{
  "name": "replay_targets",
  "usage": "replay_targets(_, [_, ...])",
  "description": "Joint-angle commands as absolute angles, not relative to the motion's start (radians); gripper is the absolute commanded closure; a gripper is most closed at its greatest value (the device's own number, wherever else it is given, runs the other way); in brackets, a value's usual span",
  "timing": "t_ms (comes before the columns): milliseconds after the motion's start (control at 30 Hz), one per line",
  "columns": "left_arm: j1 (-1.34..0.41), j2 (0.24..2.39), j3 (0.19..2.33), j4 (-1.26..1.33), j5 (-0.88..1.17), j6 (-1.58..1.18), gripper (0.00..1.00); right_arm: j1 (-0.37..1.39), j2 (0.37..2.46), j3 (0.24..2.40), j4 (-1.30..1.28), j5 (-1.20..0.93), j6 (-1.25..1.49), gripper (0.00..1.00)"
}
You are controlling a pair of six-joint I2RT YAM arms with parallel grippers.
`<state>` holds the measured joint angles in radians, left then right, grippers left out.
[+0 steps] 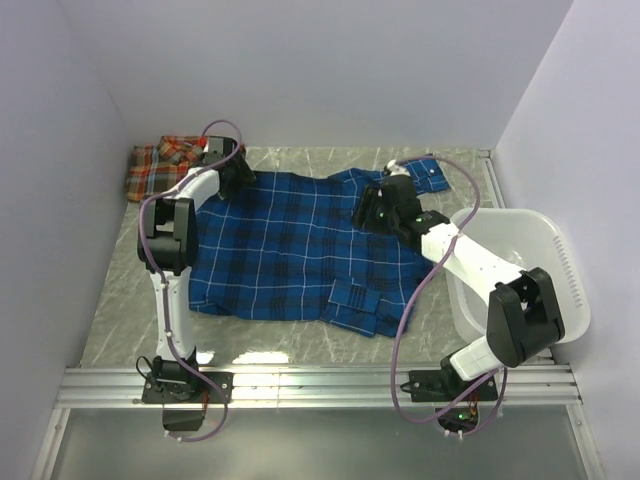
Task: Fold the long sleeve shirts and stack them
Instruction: Flatten the shirt out, then fold the shirt
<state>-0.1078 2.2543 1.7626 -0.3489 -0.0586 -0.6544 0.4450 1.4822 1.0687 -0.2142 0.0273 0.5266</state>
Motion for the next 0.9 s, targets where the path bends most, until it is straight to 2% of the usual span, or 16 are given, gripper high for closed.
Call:
replay_targets(0, [-0.101,2.273,1.782,-0.178,-0.066,-0.623,0.29,0.471,1.451,1.043,-0.228,-0.040,0.525,0.36])
replay_targets(67, [-0.100,2.286,1.799,-0.192,-0.048,-0.617,0.28,0.476,1.465,1.040,-0.253,-0.049,0.525,0.36])
replay_targets(167, [-0.100,2.238,1.796,-0.201,-0.017,-0.618,0.20,0.480,1.482,1.051,-0.316,-0.054,0.503,0.36])
replay_targets(300, [-0.101,2.012,1.662,-0.207,-0.009,-0.646,0.07,0.480,1.502,1.049,-0.391,-0.066,0.477,0.36])
replay_targets(400, [-0.101,1.843,1.542,-0.262,-0.015,-0.695,0.01,0.482,1.502,1.029,-0.417,-0.081,0.474,0.36])
replay_targets(567, [-0.103,1.643,1.341,-0.370,-0.026,-0.733,0.01,0.482,1.493,1.003,-0.445,-0.092,0.471,0.36])
replay_targets(700, [-0.101,1.481,1.101,-0.411,-0.038,-0.756,0.01,0.479,1.528,0.999,-0.477,-0.064,0.471,0.36])
replay_targets(867, [-0.094,1.372,0.908,-0.457,-0.097,-0.802,0.01,0.480,1.601,1.006,-0.473,-0.052,0.480,0.36])
